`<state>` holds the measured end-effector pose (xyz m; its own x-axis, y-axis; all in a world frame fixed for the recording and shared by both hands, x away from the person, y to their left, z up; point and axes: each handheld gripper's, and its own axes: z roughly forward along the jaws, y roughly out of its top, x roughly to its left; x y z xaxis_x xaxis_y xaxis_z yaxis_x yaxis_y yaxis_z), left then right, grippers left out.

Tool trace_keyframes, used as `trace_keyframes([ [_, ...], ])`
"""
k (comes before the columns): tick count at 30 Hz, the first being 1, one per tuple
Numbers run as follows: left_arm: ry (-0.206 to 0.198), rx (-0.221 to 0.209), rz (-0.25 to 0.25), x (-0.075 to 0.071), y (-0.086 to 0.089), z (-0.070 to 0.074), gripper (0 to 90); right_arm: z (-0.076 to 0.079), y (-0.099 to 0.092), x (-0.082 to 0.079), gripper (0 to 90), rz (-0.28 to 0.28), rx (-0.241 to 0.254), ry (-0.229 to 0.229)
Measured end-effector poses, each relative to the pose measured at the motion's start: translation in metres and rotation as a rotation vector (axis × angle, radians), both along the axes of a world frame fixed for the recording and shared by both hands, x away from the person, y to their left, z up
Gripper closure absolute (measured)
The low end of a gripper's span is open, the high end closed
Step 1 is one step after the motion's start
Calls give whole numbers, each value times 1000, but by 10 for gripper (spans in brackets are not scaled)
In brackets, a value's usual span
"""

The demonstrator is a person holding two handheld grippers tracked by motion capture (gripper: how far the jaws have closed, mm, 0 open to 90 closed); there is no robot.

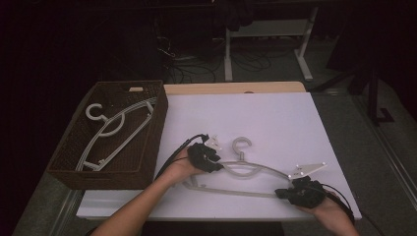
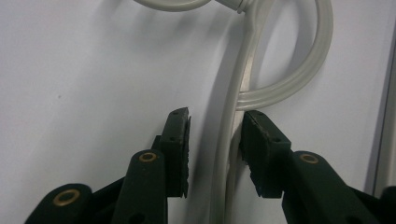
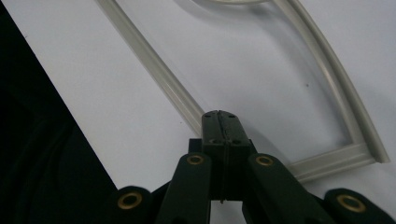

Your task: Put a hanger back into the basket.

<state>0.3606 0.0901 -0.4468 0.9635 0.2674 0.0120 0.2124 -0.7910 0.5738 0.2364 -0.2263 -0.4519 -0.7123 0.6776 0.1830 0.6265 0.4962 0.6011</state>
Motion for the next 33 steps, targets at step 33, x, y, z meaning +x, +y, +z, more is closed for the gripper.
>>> trace_keyframes([
  [33, -19, -96, 193, 6, 34, 39, 823, 24, 8, 27, 579, -35, 77, -105],
])
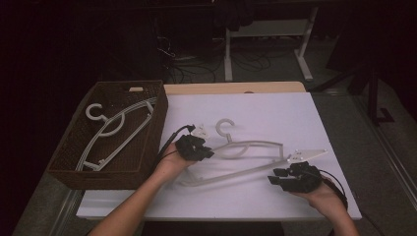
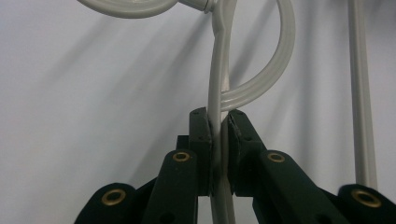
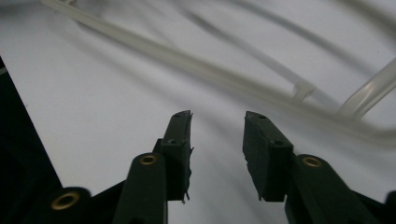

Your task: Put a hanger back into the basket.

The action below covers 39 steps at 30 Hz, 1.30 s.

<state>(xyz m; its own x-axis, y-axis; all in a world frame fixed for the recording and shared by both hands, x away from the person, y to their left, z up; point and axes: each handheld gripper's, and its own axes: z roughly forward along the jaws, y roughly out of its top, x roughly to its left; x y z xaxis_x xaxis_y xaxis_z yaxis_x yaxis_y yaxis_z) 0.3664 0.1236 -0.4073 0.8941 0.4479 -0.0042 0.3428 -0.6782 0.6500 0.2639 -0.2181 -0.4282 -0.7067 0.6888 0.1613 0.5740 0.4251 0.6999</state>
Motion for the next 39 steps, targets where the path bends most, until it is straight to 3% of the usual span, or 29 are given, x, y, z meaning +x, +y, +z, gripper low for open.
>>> trace_keyframes([
  [6, -30, -25, 90, 6, 13, 35, 822, 1, 12, 14, 389, -4, 8, -30],
  [10, -51, -22, 121, 8, 22, 61, 822, 5, 17, 23, 258, -19, 28, -54],
  [15, -86, -16, 156, 10, 42, 96, 822, 7, 21, 33, 142, -34, 45, -69],
  [18, -95, -25, 179, 13, 57, 110, 822, 5, 21, 37, 121, -49, 39, -86],
  [30, -137, -45, 304, 15, 152, 147, 822, 6, 18, 38, 74, -72, 43, -105],
  [39, -183, -3, 461, 12, 239, 147, 821, 6, 17, 39, 74, -81, 39, -107],
])
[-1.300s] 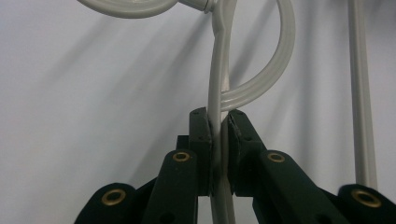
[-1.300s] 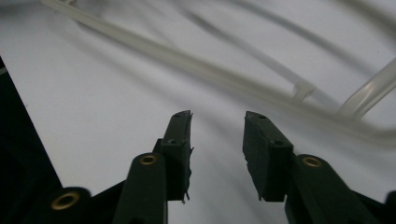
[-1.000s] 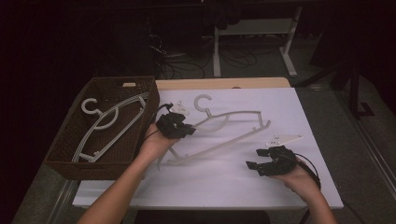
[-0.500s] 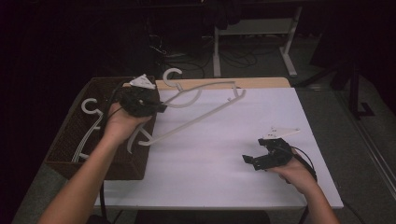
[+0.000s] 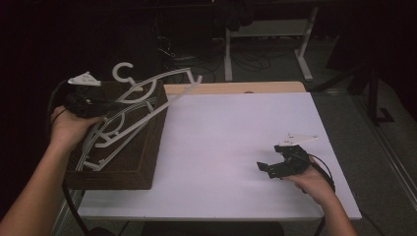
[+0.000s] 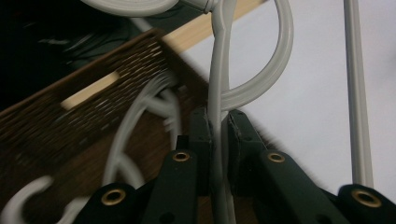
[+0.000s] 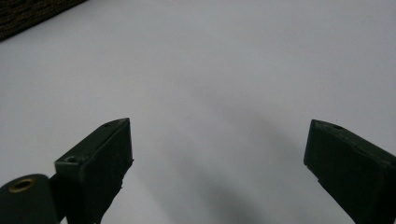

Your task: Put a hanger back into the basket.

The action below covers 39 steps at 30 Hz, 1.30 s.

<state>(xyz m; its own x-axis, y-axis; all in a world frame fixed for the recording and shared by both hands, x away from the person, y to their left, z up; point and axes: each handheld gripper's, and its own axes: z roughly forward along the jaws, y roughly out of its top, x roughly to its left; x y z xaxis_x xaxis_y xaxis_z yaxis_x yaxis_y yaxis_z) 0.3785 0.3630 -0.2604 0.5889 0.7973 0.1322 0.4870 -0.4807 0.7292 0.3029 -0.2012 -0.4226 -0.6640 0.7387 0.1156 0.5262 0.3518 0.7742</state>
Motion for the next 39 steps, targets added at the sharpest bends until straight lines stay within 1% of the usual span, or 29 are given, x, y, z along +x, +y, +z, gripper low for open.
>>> trace_keyframes([
  [1, -5, 10, 20, 0, 9, -2, 821, 0, 0, 0, 74, 1, -1, 0],
  [2, -4, 16, 33, 0, 16, -3, 821, 0, 0, 0, 74, 0, 0, 1],
  [4, -1, 41, 62, -1, 35, -8, 821, 0, 0, 0, 74, -1, -2, -3],
  [5, -1, 46, 75, -1, 40, -10, 821, 0, 0, 0, 74, -3, -1, -5],
  [7, 9, 77, 113, -1, 56, -14, 821, 0, 0, 0, 74, -6, -2, -1],
  [11, 17, 103, 178, 0, 76, -24, 821, 0, 1, 1, 74, -6, -7, -2],
  [13, 22, 125, 211, 2, 81, -29, 821, -1, 2, 1, 74, -5, -11, 1],
  [16, 42, 158, 223, 9, 81, -40, 821, -1, 2, 1, 74, -6, -13, 3],
  [19, 60, 193, 230, 17, 75, -52, 820, -2, 3, 1, 74, -6, -15, 3],
  [22, 78, 201, 227, 23, 68, -62, 820, -1, 2, 1, 74, -6, -17, 1],
  [23, 91, 198, 231, 24, 65, -65, 819, -1, 2, 1, 74, -6, -16, 2],
  [26, 112, 201, 233, 25, 60, -71, 807, -1, 1, 0, 74, -6, -11, 0],
  [27, 119, 196, 232, 25, 59, -72, 761, -1, 1, 0, 74, -5, -11, 0],
  [28, 129, 187, 228, 25, 59, -73, 693, -1, 1, 0, 74, -5, -10, 0],
  [29, 130, 170, 219, 24, 59, -73, 650, 0, 1, 0, 74, -5, -9, 0],
  [31, 119, 130, 215, 22, 59, -70, 611, 0, 1, 0, 74, -4, -7, 0],
  [32, 116, 117, 209, 21, 59, -68, 586, 0, 1, 0, 74, -4, -6, 0],
  [34, 105, 58, 195, 18, 58, -64, 540, 0, 1, -1, 74, -4, -6, 1],
  [35, 101, 23, 179, 16, 57, -62, 519, 1, 1, -1, 74, -4, -6, 1],
  [36, 98, -9, 161, 14, 55, -60, 492, 1, 1, -1, 74, -3, -7, 1],
  [37, 94, -31, 142, 12, 53, -59, 481, 1, 1, -1, 74, -2, -5, -2],
  [39, 88, -93, 86, 6, 46, -56, 445, 2, 1, -1, 74, 0, -3, -4],
])
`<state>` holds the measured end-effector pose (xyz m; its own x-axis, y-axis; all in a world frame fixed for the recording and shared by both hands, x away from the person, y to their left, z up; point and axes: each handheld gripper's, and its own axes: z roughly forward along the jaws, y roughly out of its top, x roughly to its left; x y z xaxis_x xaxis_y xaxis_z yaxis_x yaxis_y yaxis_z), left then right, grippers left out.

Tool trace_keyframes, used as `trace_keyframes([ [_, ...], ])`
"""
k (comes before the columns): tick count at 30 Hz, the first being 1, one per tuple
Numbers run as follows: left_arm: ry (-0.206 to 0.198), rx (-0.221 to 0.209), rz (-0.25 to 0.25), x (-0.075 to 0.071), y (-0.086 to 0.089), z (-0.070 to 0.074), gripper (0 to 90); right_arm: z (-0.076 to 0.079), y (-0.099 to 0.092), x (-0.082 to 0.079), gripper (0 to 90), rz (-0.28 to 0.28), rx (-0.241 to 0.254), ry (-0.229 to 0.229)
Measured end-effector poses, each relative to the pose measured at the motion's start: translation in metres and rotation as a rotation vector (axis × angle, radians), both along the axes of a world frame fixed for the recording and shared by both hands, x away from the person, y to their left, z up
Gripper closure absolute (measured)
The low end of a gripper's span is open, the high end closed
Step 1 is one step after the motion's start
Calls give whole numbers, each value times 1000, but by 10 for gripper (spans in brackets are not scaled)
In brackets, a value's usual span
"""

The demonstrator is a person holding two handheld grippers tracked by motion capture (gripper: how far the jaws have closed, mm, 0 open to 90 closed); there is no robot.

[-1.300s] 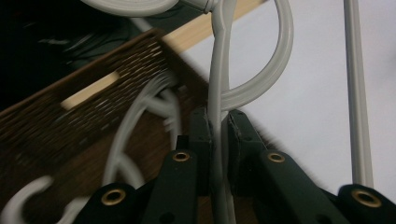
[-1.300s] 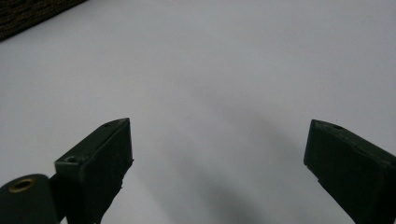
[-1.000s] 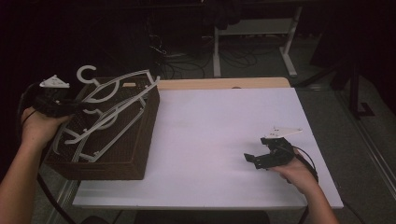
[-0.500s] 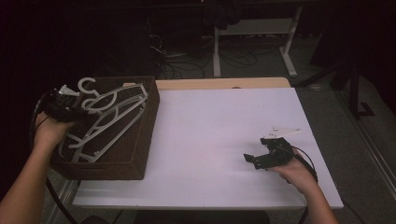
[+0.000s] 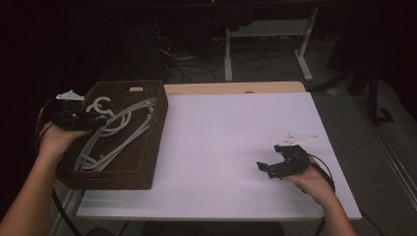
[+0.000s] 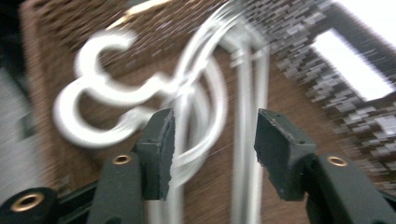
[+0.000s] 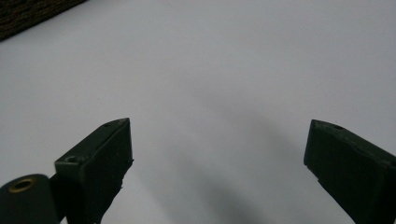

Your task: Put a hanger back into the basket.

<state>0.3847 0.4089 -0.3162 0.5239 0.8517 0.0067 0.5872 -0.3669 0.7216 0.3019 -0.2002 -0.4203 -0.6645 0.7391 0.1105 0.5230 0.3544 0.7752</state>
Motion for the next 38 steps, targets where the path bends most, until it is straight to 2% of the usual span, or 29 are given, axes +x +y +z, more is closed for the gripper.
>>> trace_keyframes([
  [5, -42, -145, -132, -15, -22, 5, 369, 5, 2, -1, 75, 3, 7, -1],
  [10, -78, -241, -263, -30, -50, 5, 303, 14, 5, -2, 74, 19, 11, -12],
  [12, -89, -260, -294, -36, -61, 4, 272, 18, 6, -2, 74, 21, 16, -12],
  [18, -99, -263, -351, -51, -90, -4, 147, 30, 9, -1, 53, 51, 36, -22],
  [21, -89, -281, -372, -56, -100, -10, 113, 35, 10, -1, 47, 60, 42, -30],
  [25, -85, -293, -393, -61, -109, -19, 22, 41, 9, -2, 43, 64, 48, -45],
  [29, -76, -302, -412, -62, -114, -25, 3, 45, 9, -2, 42, 67, 57, -52],
  [31, -92, -326, -427, -64, -115, -24, 3, 46, 8, -2, 40, 68, 59, -56],
  [34, -79, -324, -436, -65, -117, -26, 3, 46, 7, -2, 40, 64, 71, -64],
  [38, -94, -348, -448, -70, -117, -27, 3, 45, 7, -3, 40, 63, 73, -64],
])
